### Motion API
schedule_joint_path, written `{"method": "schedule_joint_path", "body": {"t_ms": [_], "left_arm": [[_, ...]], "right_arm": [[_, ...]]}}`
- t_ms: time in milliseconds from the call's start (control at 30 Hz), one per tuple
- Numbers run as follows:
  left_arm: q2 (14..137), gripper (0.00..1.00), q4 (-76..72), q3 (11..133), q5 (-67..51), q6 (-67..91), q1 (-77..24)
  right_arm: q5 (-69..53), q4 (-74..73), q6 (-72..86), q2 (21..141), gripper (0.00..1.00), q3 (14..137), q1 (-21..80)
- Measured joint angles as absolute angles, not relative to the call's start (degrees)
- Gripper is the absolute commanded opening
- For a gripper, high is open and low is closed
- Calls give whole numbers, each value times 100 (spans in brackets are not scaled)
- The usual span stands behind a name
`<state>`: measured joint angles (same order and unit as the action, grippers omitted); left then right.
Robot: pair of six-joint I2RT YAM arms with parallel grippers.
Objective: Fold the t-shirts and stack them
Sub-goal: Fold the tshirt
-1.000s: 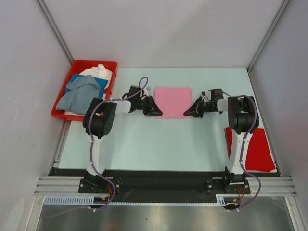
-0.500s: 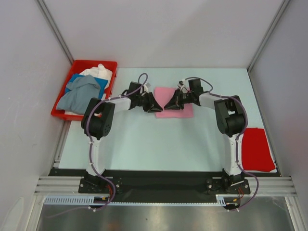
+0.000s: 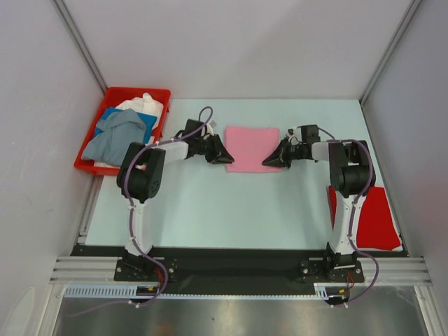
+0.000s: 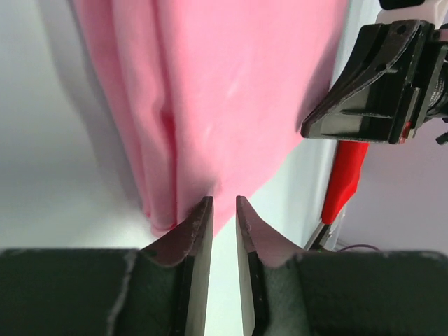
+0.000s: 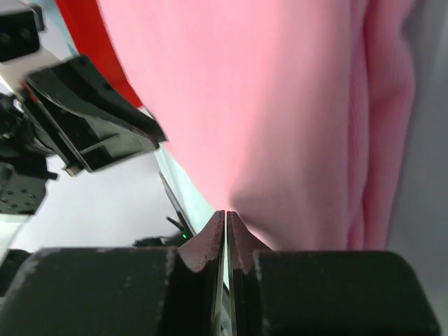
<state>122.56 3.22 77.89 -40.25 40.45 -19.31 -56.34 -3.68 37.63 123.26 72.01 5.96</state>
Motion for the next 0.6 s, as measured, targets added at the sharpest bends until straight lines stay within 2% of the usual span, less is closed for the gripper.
{"method": "schedule_joint_path", "body": {"t_ms": [233,467,600], "left_arm": [[12844,24,106,8777,-4023,4331,-1881],[13640,24,-154,9258,-4427,4630,-1658],[13751,24,-89,9459,-4497,4611,-1636]], "right_arm": [[-5575,397,4521,12586,9,7975,773],[-5704,1616,5546,13681,10,8281,687],[-5631,1564,5666,14092,14,9135,471]]}}
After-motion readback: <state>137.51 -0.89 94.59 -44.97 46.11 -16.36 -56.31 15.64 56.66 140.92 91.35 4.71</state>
